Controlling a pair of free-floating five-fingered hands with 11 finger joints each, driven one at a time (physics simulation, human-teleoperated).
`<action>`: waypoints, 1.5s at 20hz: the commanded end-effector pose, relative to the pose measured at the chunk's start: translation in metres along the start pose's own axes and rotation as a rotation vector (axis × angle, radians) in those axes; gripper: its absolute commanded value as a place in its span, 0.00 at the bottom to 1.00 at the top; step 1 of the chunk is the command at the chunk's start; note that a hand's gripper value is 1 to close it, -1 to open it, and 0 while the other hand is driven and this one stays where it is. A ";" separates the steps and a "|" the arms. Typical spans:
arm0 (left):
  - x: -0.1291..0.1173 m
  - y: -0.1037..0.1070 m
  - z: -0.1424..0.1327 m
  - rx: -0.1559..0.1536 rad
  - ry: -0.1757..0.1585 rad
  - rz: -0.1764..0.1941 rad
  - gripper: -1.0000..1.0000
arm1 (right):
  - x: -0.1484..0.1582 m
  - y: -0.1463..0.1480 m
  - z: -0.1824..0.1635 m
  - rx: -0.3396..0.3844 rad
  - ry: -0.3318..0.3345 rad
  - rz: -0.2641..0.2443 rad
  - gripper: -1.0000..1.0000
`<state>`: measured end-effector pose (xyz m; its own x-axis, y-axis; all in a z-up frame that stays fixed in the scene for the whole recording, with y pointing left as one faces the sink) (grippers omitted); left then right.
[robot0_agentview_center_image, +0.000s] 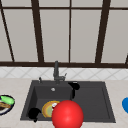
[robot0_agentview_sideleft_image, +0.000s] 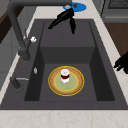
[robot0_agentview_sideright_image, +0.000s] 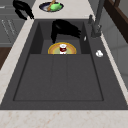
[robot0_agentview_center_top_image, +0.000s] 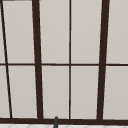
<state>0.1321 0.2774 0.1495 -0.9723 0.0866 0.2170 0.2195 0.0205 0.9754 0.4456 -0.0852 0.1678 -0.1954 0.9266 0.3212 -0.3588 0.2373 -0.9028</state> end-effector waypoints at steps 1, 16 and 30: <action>0.000 0.000 0.000 0.000 0.000 0.000 0.50 | 0.001 -0.015 0.014 -0.068 -0.054 0.062 0.00; 0.000 0.000 0.000 0.000 0.000 0.000 0.50 | 0.020 -0.078 -0.005 -0.201 -0.069 0.078 0.00; 0.000 0.000 0.000 0.000 0.000 0.000 0.50 | 0.052 -0.087 -0.077 -0.015 0.019 0.149 0.00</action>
<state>0.1321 0.2774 0.1495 -0.9723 0.0866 0.2170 0.2195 0.0205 0.9754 0.5274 -0.0414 0.2455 -0.2460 0.9336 0.2606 -0.2468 0.1997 -0.9483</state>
